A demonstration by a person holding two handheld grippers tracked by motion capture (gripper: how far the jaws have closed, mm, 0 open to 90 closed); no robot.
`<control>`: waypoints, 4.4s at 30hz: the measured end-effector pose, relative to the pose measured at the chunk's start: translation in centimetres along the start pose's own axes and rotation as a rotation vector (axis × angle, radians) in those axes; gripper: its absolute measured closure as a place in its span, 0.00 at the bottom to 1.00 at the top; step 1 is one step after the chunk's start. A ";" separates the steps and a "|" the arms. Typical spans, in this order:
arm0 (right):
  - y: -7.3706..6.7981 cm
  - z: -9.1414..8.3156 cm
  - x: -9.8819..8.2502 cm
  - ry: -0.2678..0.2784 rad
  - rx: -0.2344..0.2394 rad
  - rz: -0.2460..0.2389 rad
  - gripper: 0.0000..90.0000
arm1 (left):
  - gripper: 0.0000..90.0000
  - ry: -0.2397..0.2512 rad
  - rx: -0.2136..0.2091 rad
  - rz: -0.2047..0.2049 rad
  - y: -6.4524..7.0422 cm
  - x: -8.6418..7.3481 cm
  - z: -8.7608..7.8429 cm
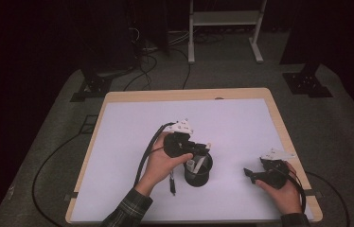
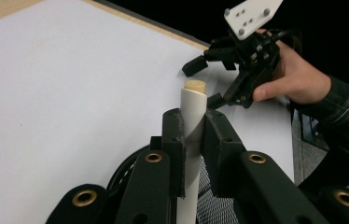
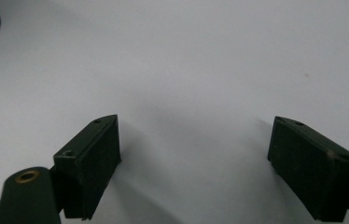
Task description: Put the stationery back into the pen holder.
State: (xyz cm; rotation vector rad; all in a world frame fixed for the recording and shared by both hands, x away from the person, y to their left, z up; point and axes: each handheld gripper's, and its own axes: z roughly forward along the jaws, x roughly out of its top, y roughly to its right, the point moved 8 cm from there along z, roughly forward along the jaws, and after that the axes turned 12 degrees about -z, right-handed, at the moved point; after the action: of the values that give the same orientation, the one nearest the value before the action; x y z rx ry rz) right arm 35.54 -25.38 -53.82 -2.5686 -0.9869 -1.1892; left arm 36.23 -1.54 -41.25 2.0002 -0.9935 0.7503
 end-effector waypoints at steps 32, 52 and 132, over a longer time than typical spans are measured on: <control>0.0 0.0 0.0 0.001 -0.001 -0.003 0.18 | 0.80 -0.027 0.050 0.024 -0.4 -1.2 -0.1; 0.0 0.0 0.0 0.001 -0.001 -0.003 0.18 | 0.70 0.024 0.184 -0.024 -2.8 -2.5 -5.7; 0.0 0.0 0.0 0.002 0.000 -0.003 0.18 | 0.83 -0.230 0.418 -0.173 -10.5 -10.8 -2.6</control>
State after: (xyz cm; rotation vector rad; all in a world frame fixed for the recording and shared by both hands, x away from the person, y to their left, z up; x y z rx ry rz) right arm 35.56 -25.38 -53.83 -2.5670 -0.9901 -1.1922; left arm 38.92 9.04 -51.92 2.5452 -0.8227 0.6837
